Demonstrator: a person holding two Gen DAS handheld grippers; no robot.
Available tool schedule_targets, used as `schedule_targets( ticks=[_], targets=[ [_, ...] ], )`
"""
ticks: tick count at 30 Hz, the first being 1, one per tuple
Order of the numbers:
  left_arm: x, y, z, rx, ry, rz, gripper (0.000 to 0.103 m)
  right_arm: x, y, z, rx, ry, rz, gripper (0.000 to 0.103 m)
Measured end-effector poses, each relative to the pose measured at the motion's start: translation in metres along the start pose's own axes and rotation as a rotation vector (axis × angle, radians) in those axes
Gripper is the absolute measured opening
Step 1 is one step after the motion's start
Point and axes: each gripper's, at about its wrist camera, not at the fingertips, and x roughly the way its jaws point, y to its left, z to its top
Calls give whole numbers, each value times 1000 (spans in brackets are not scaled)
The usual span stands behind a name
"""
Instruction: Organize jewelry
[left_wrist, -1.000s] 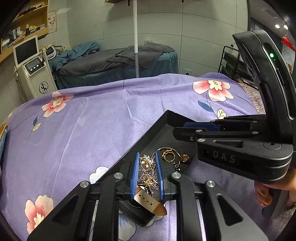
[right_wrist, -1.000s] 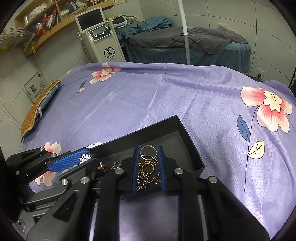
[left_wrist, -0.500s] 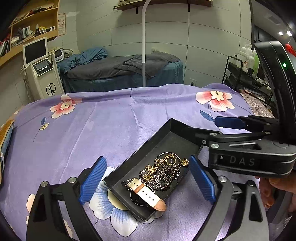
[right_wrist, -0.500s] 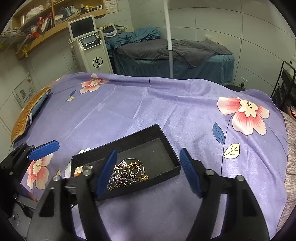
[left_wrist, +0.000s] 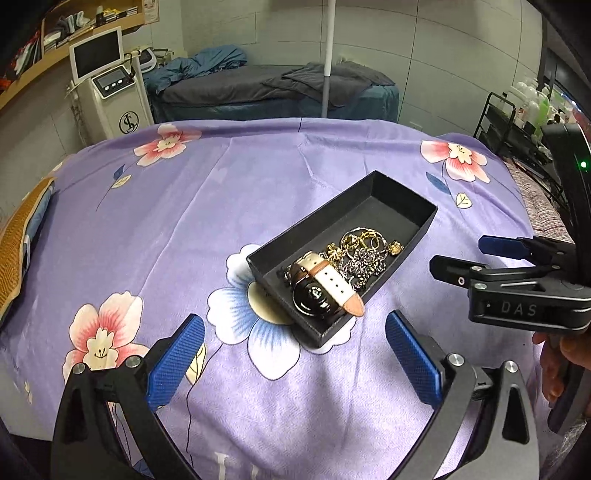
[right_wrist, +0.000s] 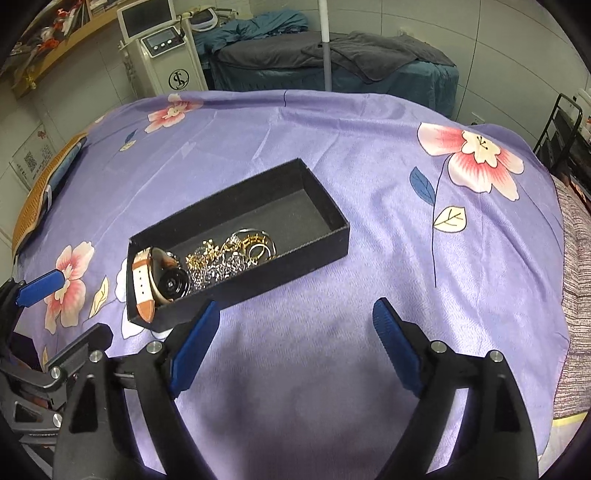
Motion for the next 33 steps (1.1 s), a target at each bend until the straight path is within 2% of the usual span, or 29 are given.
schedule_targets(
  ticks=[5,9,16,22,28,33],
  targets=[
    [7,0,-7,4,105,41,97,2,8,-4,-66,78,-48,85],
    [9,-4,-9,27,149,53,97,5,17,-8,-127,127,-71,85],
    [13,-10,-4,68,201,125,97,10,27,-10,-190,183,-109,85],
    [18,-2,-3,24,239,137,97,13,30,-9,-221,210,-147,85],
    [24,-5,-6,56,253,174,97,12,32,-7,-240,219,-163,85],
    [25,-6,-7,50,257,167,97,12,33,-7,-242,221,-166,85]
  ],
)
